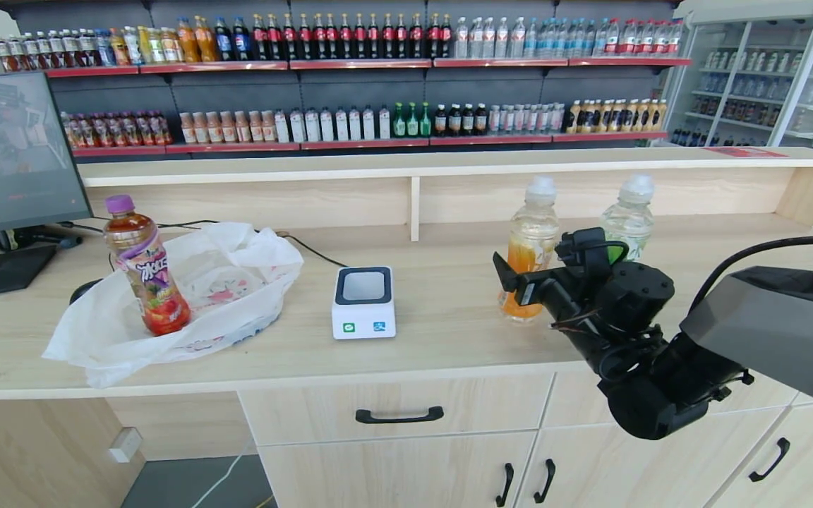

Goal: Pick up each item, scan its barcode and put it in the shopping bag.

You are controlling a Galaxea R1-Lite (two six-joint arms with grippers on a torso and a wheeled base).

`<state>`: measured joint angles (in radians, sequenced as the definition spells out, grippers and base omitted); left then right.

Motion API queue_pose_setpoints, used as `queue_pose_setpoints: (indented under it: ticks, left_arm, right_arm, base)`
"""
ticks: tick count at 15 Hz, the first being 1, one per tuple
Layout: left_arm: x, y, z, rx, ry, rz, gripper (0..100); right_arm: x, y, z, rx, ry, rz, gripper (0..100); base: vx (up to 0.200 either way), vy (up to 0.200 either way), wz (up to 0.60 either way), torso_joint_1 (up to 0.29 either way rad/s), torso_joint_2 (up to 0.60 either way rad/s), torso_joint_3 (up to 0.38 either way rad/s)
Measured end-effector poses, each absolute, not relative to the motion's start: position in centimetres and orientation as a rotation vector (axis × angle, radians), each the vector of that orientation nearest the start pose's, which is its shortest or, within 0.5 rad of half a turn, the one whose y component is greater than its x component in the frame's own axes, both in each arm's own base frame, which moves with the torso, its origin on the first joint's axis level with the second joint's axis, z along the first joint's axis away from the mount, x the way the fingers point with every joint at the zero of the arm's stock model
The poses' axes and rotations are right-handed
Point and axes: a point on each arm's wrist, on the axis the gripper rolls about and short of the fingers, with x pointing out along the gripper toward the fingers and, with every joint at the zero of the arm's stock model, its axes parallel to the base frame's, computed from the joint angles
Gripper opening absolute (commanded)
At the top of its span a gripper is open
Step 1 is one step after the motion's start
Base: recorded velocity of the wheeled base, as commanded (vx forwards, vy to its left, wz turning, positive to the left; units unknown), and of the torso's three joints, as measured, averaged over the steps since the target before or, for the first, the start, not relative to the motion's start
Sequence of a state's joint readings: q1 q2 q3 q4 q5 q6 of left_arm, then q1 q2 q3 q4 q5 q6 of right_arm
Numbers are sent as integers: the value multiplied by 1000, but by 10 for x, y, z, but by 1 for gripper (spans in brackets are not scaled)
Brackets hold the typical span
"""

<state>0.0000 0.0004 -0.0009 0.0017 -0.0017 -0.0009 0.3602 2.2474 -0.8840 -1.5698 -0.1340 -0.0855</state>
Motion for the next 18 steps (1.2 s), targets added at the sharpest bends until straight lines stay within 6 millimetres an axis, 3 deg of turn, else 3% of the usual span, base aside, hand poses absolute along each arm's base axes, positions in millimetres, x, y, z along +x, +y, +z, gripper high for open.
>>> queue_pose_setpoints:
  ticks: [1,8,18]
  left_arm:
    - [-23,0,76,-1,1,-1,100]
    - [-23,0,76,-1,1,-2,100]
    - [-23,0,76,2,1,-2,100]
  right_arm:
    - [376,136,100,-37,-216,209,0]
    - [389,131,96,-39,-232,185,0]
    - [378,132,101,-50,-220,197,0]
  base:
    - [0,0,0,0,0,0]
    - [0,0,0,0,0,0]
    - [0,0,0,0,0,0]
